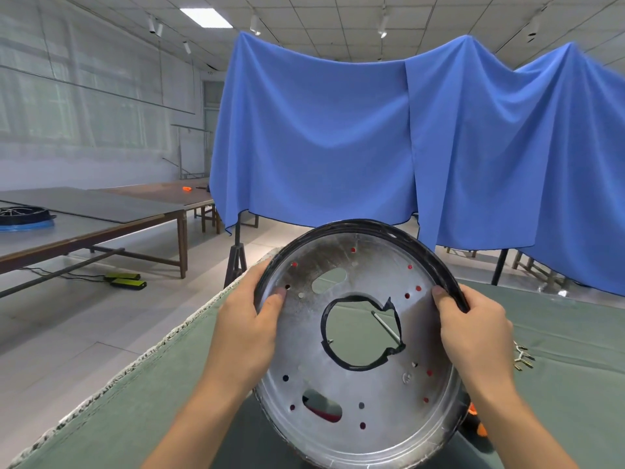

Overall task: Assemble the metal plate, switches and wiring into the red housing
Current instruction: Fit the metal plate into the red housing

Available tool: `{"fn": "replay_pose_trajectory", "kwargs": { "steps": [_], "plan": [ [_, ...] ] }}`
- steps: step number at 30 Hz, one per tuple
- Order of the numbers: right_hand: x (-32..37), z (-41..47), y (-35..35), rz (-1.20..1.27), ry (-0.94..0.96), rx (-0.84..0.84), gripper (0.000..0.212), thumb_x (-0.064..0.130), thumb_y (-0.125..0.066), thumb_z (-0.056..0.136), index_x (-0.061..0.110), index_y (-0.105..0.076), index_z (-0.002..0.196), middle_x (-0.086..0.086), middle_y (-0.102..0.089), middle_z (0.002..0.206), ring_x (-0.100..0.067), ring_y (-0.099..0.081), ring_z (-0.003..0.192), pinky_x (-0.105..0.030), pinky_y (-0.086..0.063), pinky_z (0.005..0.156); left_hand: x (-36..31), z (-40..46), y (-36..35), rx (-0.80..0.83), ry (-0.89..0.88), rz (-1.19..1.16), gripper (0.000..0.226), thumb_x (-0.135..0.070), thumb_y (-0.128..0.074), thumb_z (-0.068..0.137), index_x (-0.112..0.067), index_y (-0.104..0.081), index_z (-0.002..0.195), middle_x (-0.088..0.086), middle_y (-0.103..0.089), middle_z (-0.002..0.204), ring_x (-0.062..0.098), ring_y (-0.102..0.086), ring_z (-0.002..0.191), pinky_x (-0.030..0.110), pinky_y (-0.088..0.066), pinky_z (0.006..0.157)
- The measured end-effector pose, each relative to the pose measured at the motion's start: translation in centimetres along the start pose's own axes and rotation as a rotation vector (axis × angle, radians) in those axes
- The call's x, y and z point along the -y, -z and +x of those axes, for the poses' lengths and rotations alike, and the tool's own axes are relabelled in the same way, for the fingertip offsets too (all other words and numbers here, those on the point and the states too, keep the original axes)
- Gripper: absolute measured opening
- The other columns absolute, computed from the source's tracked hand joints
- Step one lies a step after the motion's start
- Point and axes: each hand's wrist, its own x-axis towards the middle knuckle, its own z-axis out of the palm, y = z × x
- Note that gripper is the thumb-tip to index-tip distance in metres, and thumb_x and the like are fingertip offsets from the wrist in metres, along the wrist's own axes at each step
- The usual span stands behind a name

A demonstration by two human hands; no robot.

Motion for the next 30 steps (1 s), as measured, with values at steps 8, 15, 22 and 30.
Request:
{"fn": "replay_pose_trajectory", "kwargs": {
  "steps": [8,15,22,30],
  "plan": [
    [0.8,0.2,1.0,0.007,-0.038,0.064,0.042,0.041,-0.061,0.085,0.001,-0.059,0.071,0.001,-0.036,0.047,-0.022,-0.034,0.053,-0.032,-0.029,0.052,0.5,0.2,0.4,-0.020,0.063,-0.104,0.035,-0.007,-0.054,0.093,-0.039,-0.069,0.098,-0.017,-0.072,0.095,0.003,-0.066,0.094,0.037,-0.052,0.090],
    [1.7,0.0,1.7,-0.034,-0.012,0.020,0.057,0.058,-0.059,0.084,0.004,-0.062,0.065,0.002,-0.035,0.036,-0.024,-0.040,0.047,-0.030,-0.032,0.048,0.6,0.4,0.5,-0.084,0.081,-0.131,0.042,-0.012,-0.059,0.092,-0.050,-0.071,0.080,-0.012,-0.074,0.082,0.013,-0.068,0.081,0.032,-0.057,0.075],
    [1.7,-0.1,1.3,-0.064,0.010,0.038,0.049,0.054,-0.060,0.084,0.008,-0.066,0.068,0.001,-0.044,0.039,-0.027,-0.047,0.054,-0.031,-0.036,0.050,0.8,0.4,0.8,-0.053,0.105,-0.183,0.037,-0.007,-0.058,0.092,-0.041,-0.071,0.086,-0.016,-0.074,0.086,0.003,-0.069,0.081,0.021,-0.055,0.077],
    [2.1,-0.3,1.4,-0.052,0.038,0.022,0.047,0.059,-0.061,0.081,0.017,-0.069,0.064,0.001,-0.048,0.038,-0.026,-0.050,0.054,-0.031,-0.038,0.049,1.2,0.4,0.9,-0.048,0.126,-0.228,0.035,-0.005,-0.056,0.092,-0.037,-0.072,0.086,-0.013,-0.075,0.087,0.004,-0.069,0.082,0.018,-0.056,0.073]
  ]
}}
